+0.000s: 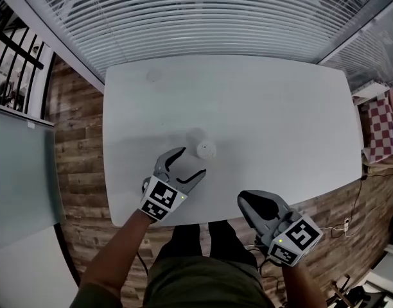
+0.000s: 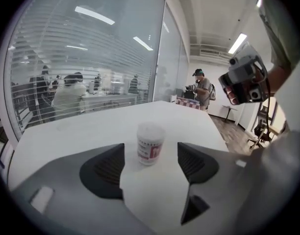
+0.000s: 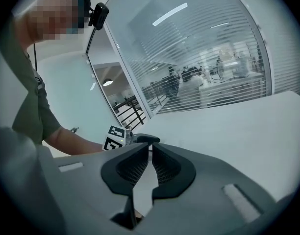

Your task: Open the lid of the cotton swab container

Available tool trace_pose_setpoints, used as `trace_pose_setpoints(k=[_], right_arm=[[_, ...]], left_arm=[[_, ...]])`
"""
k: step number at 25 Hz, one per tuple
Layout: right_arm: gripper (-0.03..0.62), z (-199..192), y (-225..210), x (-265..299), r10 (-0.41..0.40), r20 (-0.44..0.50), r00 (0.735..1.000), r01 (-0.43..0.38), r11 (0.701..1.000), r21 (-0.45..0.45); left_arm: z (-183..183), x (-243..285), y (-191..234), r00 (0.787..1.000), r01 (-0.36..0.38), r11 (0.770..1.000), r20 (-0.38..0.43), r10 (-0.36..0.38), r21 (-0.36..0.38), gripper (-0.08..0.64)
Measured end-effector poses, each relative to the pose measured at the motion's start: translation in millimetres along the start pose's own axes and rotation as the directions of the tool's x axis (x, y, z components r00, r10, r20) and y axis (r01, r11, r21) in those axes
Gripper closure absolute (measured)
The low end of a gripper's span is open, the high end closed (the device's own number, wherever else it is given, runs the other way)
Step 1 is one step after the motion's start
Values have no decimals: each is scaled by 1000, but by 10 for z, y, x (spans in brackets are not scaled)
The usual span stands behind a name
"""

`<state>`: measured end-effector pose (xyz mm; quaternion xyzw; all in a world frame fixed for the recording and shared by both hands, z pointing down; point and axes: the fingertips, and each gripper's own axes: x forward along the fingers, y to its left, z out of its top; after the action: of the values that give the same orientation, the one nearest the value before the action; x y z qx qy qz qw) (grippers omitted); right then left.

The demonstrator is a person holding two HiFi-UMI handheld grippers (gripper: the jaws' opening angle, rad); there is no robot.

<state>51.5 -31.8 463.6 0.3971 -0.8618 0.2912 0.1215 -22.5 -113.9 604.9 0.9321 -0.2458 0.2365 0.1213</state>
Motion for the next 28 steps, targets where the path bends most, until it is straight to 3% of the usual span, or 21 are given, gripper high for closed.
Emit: trace_pose_setpoints(k=[12,22,28], right_arm=[[578,-141,-207,-52,54,-43,998,-53,998,16],[578,-191,-332,-101,37,-63,997,-35,999,31],[578,-202,-360,-95,34,-67,997,-31,999,35]], left_arm=[[-92,353,6,997,-50,997,-58,54,59,235],[-118,575,56,995,-34,986,-88,49,165,235],[-110,629,48,995,-35,986,-87,49,164,236]])
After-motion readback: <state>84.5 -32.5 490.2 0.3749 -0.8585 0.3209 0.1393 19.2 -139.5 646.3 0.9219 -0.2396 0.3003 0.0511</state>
